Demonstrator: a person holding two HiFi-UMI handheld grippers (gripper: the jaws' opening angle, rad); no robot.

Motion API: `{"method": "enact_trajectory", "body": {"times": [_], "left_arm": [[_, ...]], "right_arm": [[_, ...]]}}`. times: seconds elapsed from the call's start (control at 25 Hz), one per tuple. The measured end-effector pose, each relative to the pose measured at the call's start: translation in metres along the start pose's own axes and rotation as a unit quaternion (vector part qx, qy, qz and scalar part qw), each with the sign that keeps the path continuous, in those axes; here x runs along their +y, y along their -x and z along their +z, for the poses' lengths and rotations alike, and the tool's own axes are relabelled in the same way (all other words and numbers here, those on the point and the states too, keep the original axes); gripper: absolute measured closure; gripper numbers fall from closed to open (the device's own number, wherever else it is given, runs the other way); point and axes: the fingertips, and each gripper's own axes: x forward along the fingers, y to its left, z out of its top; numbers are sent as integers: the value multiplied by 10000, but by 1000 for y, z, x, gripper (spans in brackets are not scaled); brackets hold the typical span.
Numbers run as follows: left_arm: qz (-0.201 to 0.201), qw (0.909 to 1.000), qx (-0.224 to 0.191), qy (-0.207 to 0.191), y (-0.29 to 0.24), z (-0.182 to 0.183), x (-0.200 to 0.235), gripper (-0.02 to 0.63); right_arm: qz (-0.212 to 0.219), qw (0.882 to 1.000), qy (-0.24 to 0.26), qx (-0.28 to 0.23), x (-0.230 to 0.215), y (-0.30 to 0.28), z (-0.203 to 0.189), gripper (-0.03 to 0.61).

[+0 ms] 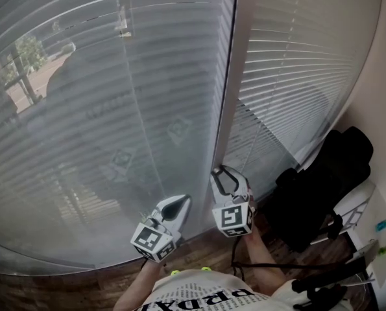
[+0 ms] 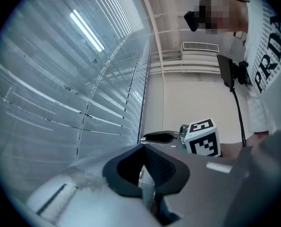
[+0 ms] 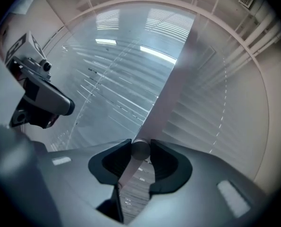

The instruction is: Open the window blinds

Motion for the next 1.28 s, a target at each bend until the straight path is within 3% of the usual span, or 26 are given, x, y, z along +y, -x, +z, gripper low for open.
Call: {"method": "enact_trajectory", "body": {"times": [0.48,0.68,1.28], "left_arm": [[14,10000,6,6,2,0,2,621],[25,10000,42,-6,2,1,3,621],[23,10000,46,9,5,0,4,621]], "right_arm": [[29,9977,-674,-95,-3,0,-1,445],[37,9926,-1207,-142,-6,0,-2,445],[-57,9773,-2109,-189,-10,0,-7,445]]}}
